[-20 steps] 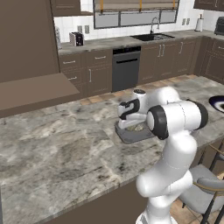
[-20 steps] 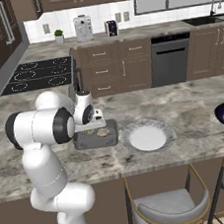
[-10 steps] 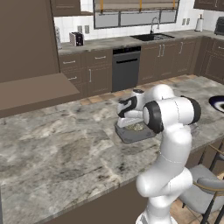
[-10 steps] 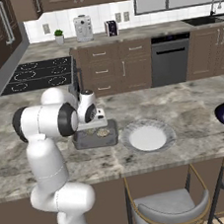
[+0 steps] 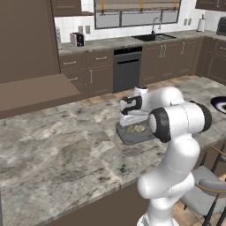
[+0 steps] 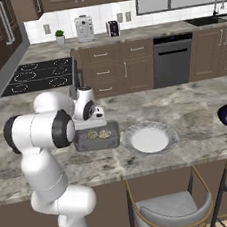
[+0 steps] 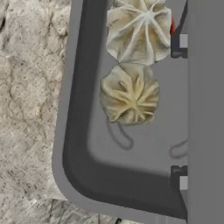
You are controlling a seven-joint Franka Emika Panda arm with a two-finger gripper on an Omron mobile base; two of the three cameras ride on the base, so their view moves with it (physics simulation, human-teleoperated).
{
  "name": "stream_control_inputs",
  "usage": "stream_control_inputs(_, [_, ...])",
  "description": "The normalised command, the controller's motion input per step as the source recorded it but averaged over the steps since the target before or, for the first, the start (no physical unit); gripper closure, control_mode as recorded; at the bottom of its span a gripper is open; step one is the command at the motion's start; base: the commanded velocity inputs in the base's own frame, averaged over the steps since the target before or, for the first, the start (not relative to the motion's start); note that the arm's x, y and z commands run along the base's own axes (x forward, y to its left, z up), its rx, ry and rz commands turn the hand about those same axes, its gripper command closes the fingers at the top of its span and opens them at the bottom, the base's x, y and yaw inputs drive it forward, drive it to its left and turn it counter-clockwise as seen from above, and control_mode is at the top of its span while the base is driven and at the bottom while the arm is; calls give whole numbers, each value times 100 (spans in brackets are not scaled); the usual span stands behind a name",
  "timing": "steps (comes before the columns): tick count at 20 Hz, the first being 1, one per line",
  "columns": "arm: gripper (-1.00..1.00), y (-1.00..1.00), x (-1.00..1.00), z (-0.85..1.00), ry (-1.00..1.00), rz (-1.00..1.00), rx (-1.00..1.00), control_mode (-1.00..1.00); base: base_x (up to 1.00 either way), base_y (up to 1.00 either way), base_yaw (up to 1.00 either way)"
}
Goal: Place two dumplings into each of the tupperware containers and then place the containers in the fridge.
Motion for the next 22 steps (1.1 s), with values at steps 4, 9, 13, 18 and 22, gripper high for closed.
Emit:
stream_control_inputs(4, [-100, 1, -84, 54, 0, 6, 0, -100, 0, 0, 0])
stream_control_inputs(9, [-100, 14, -87, 10, 0, 6, 0, -100, 0, 0, 0])
stream_control_inputs(13, [-100, 35, -76, 3, 6, 10, -1, -100, 0, 0, 0])
stream_control_inputs(18, [-100, 32, -10, 15, 7, 12, -2, -100, 0, 0, 0])
stream_control_inputs(22, [-100, 3, 39, 9, 13, 27, -4, -100, 0, 0, 0])
